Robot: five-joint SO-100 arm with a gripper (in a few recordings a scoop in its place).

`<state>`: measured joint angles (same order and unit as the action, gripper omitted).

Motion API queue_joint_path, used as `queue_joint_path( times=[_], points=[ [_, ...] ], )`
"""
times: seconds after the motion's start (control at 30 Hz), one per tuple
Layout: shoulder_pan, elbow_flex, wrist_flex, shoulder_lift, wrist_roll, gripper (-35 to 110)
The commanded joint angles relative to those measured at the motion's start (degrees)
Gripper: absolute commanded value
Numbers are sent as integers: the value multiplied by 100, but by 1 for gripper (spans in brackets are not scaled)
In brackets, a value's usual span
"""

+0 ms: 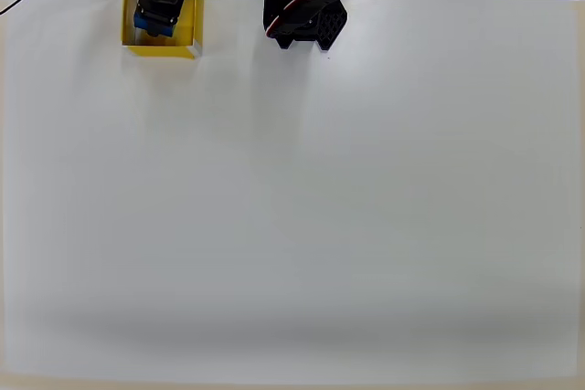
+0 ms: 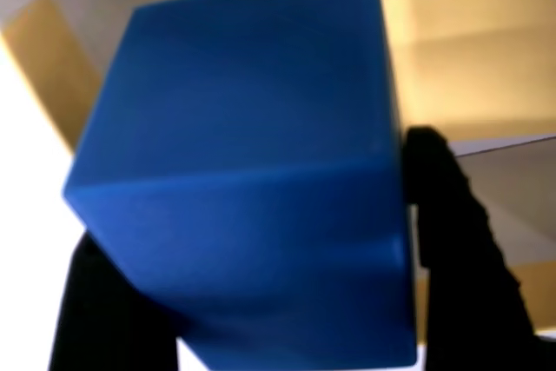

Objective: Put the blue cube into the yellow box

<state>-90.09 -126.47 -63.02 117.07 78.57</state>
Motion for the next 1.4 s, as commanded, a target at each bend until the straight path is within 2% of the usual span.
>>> queue_joint_path(
  times=[0.0,0.2,0.47,0.67,0.83,0.97,1.13,1.27,1.37],
  points=[
    [-202,-62,176,659,105,6],
    [-272,-369,369,738,158,9],
    [-343,-650,396,932,387,31],
    [-352,-624,352,1063,475,39],
    [-308,62,-308,1125,615,33],
    [-281,1116,-1336,1143,826,13],
    [-114,1969,-2276,1301,1160,1],
    [545,2039,-2329,1661,1178,0],
    [1529,1934,-2347,1969,1116,0]
  ],
)
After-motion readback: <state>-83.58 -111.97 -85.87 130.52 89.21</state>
